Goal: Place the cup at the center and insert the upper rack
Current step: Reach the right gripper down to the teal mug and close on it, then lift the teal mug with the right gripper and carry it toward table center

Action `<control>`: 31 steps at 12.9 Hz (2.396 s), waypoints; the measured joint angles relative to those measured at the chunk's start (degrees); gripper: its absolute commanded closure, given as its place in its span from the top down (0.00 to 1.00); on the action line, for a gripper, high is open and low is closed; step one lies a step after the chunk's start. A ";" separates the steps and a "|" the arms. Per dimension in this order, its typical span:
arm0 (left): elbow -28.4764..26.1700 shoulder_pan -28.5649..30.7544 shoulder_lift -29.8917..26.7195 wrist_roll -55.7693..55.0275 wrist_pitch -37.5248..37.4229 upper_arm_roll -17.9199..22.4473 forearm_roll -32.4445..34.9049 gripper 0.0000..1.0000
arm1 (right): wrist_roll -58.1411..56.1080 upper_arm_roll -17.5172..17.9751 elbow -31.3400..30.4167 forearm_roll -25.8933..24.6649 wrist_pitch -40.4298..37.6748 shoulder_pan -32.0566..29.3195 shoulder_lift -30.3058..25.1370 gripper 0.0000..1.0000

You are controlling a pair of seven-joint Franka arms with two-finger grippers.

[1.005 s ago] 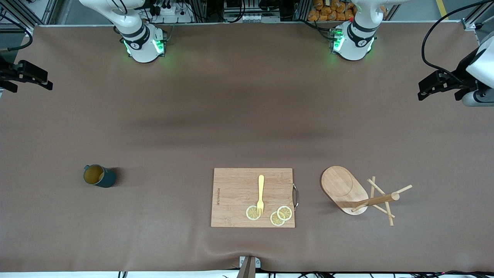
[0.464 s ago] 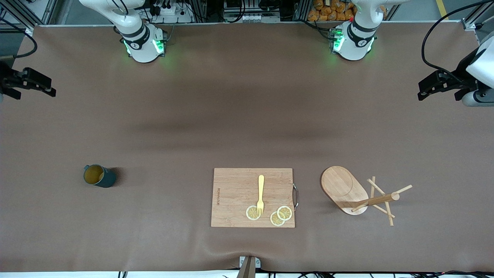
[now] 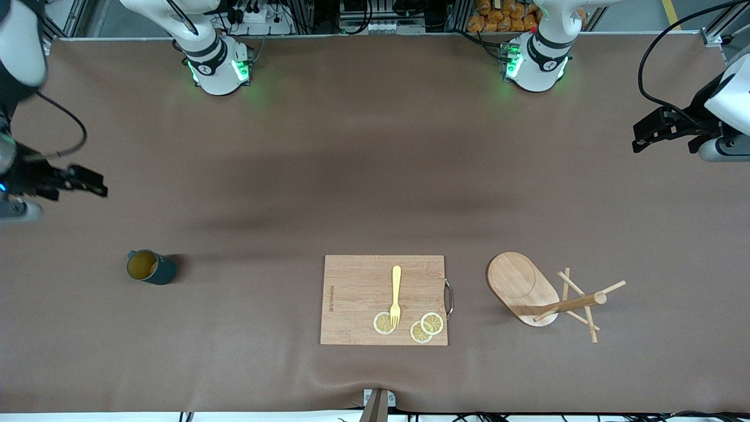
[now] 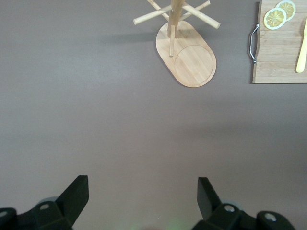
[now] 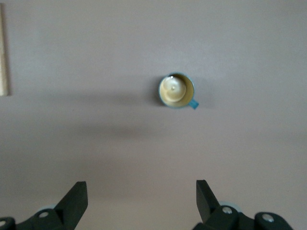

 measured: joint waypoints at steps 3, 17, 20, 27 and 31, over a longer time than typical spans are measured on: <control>0.14 -0.03 0.06 0.00 0.20 -0.06 -0.18 1.00 | -1.32 -0.01 -0.28 0.00 7.65 0.00 7.09 1.00; -0.43 0.12 0.85 0.00 0.10 0.05 -0.91 1.00 | -7.36 -0.54 -1.16 0.52 20.15 -1.12 24.25 1.00; -0.83 1.36 0.85 0.00 0.10 0.36 -0.90 1.00 | -8.32 -0.59 -1.18 2.42 20.59 -1.40 25.90 0.90; -0.88 1.39 1.04 0.04 1.22 -0.16 -0.90 1.00 | -22.05 -0.60 -1.17 2.88 22.36 -1.85 26.72 0.00; -0.88 1.40 1.12 0.04 1.32 -0.16 -0.90 1.00 | -23.98 -0.61 -0.75 2.84 22.27 -1.83 26.62 0.00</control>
